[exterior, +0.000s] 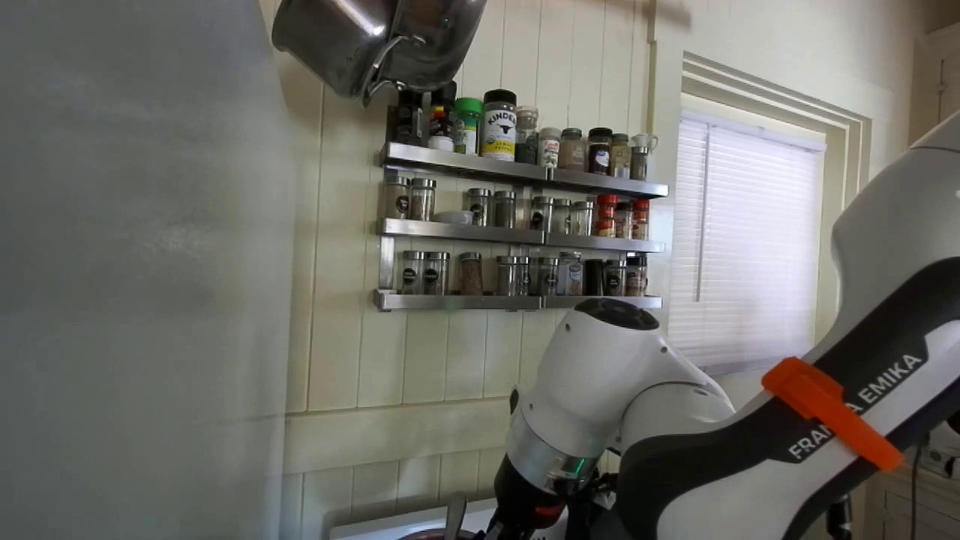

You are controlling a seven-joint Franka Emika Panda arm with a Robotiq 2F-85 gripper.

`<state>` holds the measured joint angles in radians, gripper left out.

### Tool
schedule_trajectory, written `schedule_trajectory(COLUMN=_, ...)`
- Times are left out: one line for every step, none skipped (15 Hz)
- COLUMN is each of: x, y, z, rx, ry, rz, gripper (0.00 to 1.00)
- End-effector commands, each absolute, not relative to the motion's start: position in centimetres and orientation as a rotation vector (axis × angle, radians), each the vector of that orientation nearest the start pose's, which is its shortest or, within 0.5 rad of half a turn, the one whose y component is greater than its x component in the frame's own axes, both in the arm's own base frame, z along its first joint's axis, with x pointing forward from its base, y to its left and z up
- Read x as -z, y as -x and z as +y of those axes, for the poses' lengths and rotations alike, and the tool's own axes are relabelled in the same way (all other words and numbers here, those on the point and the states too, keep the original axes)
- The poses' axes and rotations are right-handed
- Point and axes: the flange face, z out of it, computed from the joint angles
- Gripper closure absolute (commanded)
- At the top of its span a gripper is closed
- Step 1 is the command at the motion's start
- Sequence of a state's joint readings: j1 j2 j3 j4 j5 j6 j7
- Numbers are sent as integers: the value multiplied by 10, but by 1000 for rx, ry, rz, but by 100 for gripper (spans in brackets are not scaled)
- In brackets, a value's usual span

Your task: Move the silver bowl forward, then use the wooden spoon to stir in the pan

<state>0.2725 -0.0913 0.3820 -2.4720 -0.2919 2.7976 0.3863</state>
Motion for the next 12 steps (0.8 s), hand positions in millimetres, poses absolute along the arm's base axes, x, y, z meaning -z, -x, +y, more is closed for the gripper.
schedule_trajectory(x=-380, y=-362, z=293, rx=728, ry=2972, rz=-665, gripper=98)
schedule_trajectory(x=-382, y=-358, z=287, rx=738, ry=2984, rz=-630, gripper=98)
schedule_trajectory(x=-381, y=-354, z=283, rx=727, ry=2990, rz=-604, gripper=98)
schedule_trajectory(x=-379, y=-351, z=279, rx=713, ry=2998, rz=-582, gripper=98)
schedule_trajectory(x=-376, y=-347, z=276, rx=696, ry=3000, rz=-567, gripper=98)
schedule_trajectory(x=-374, y=-343, z=272, rx=684, ry=3001, rz=-544, gripper=98)
schedule_trajectory(x=-371, y=-341, z=267, rx=672, ry=3004, rz=-513, gripper=98)
schedule_trajectory(x=-368, y=-342, z=261, rx=687, ry=3026, rz=-456, gripper=98)
schedule_trajectory(x=-364, y=-351, z=272, rx=665, ry=3004, rz=-550, gripper=93)
schedule_trajectory(x=-362, y=-349, z=268, rx=660, ry=3013, rz=-521, gripper=93)
schedule_trajectory(x=-361, y=-347, z=266, rx=658, ry=3018, rz=-505, gripper=93)
schedule_trajectory(x=-360, y=-347, z=264, rx=658, ry=3020, rz=-498, gripper=93)
